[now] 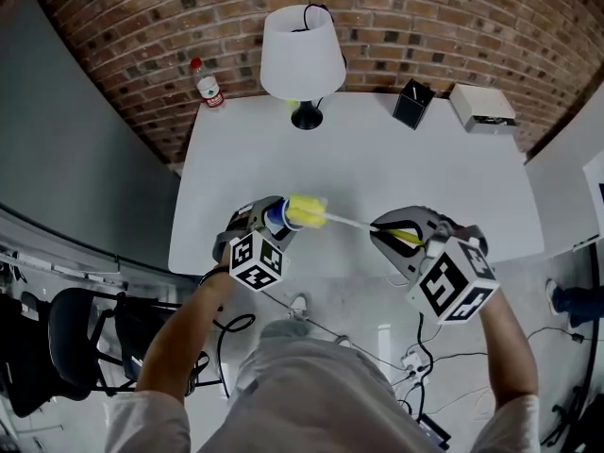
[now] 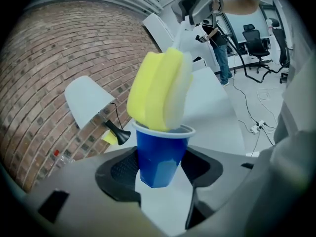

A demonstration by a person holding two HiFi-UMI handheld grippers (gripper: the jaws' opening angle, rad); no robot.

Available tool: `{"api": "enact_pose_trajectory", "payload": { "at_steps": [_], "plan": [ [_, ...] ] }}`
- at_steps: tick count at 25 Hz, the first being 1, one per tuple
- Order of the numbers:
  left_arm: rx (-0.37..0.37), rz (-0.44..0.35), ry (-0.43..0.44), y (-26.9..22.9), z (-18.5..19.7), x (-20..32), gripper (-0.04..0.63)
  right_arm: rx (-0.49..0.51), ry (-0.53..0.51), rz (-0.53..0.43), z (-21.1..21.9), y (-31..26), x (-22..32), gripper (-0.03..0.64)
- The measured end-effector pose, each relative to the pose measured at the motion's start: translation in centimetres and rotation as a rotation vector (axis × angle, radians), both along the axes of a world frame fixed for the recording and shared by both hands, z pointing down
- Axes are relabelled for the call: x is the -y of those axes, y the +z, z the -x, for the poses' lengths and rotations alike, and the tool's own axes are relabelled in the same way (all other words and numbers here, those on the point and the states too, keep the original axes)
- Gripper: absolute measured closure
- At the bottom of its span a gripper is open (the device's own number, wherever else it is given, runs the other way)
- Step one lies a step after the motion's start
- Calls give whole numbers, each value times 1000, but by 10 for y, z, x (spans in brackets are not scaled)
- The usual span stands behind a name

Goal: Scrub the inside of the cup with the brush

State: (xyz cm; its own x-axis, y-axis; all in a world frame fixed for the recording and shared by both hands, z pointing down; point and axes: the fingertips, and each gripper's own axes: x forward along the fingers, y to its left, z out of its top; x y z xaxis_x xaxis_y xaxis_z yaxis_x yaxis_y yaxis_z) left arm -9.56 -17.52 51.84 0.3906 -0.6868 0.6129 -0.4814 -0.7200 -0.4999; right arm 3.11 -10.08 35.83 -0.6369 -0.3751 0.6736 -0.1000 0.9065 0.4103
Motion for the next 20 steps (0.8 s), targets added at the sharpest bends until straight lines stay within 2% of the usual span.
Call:
{"api": "enact_pose_trajectory", "payload": {
  "at_steps": [6, 13, 16, 20],
  "plan": [
    [-26, 13, 7, 0, 3, -6, 328, -108, -94, -104, 5, 9, -11, 592],
    [29, -2, 68, 0, -2, -11, 328, -183, -183, -185, 11, 16, -14, 592],
    [41, 2, 81, 0, -6, -13, 328, -202, -195, -190, 14, 20, -16, 592],
    [54, -1, 70, 0, -6, -10, 328, -182, -161, -155, 18, 23, -14, 592]
  ]
}}
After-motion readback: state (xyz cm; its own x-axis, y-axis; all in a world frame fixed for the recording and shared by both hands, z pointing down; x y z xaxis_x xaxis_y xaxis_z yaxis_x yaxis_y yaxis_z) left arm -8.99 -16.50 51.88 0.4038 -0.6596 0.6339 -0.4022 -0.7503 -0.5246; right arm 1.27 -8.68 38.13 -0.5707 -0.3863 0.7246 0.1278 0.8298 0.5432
